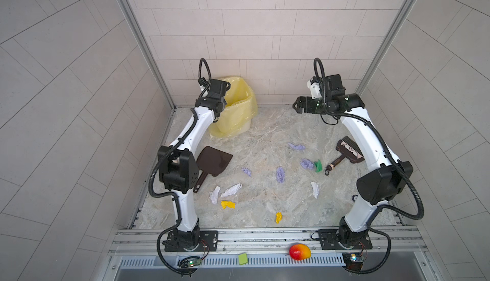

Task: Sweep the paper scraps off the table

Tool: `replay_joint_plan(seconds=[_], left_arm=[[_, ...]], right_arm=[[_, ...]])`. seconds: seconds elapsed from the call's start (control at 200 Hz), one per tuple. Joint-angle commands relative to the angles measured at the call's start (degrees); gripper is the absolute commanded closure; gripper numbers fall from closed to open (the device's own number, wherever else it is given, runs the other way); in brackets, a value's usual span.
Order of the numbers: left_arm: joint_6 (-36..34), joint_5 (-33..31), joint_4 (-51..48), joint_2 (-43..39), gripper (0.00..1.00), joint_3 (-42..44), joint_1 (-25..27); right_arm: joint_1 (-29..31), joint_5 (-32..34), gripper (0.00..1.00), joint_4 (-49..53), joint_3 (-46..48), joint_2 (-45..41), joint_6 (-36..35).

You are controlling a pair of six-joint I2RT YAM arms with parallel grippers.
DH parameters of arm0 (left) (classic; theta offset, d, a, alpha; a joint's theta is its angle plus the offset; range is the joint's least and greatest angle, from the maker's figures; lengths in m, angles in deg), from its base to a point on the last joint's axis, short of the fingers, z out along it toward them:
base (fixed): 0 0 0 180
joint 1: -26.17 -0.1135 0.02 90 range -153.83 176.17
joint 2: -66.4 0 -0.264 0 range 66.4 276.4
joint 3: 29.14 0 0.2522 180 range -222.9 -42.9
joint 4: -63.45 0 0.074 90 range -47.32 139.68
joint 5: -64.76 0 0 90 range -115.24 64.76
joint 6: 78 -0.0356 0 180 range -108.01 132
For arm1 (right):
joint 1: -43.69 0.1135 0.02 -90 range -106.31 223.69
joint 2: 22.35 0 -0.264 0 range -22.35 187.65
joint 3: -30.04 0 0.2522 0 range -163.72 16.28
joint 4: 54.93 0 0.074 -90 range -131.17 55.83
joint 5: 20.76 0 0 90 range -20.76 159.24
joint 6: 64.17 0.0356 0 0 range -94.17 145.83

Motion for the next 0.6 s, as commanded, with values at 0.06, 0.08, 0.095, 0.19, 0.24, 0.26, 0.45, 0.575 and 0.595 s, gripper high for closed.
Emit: replay_joint_plan(seconds=[0.06, 0.08, 0.095, 0.19, 0.24, 0.26, 0.45, 0.575, 0.595], left_arm=[[-4.7, -1.6, 2.5, -9.1, 0.14, 3.5, 1.8], [-5.4, -1.5, 2.8, -9.9, 0.12, 4.2, 2.1], [-6.0, -1.5, 3.0, -10.7, 0.1, 4.8, 2.3], [-8.9, -1.0, 4.2, -15.5, 0.04, 8.8, 3.9], [-10.0, -0.3, 4.2, -17.9, 0.03, 10.8, 4.9], [-10.3, 0.0, 4.1, -18.7, 0.03, 11.6, 5.4], [-11.8, 2.7, 2.6, -27.4, 0.01, 20.4, 12.1], [-9.1, 6.8, 1.3, -32.2, 0.01, 27.0, 16.8], [-8.6, 7.4, 1.0, -32.8, 0.01, 27.9, 17.6]], right_arm=[[-2.9, 1.3, 0.01, 1.6, 7.0, -6.6, 1.6], [-3.4, 1.4, 0.01, 1.6, 8.0, -7.2, 1.8], [-3.9, 1.5, 0.01, 1.5, 9.1, -7.8, 2.1], [-7.4, 2.8, 0.01, 1.2, 16.4, -11.5, 4.5], [-9.1, 3.7, 0.01, 1.5, 19.9, -13.2, 5.9], [-10.1, 4.1, 0.01, 1.8, 21.6, -14.0, 6.3], [-17.2, 7.5, 0.01, 3.8, 32.0, -18.1, 9.8], [-22.2, 7.2, 0.01, 5.1, 35.5, -17.7, 12.2], [-22.6, 7.5, 0.01, 5.5, 35.7, -17.4, 12.0]])
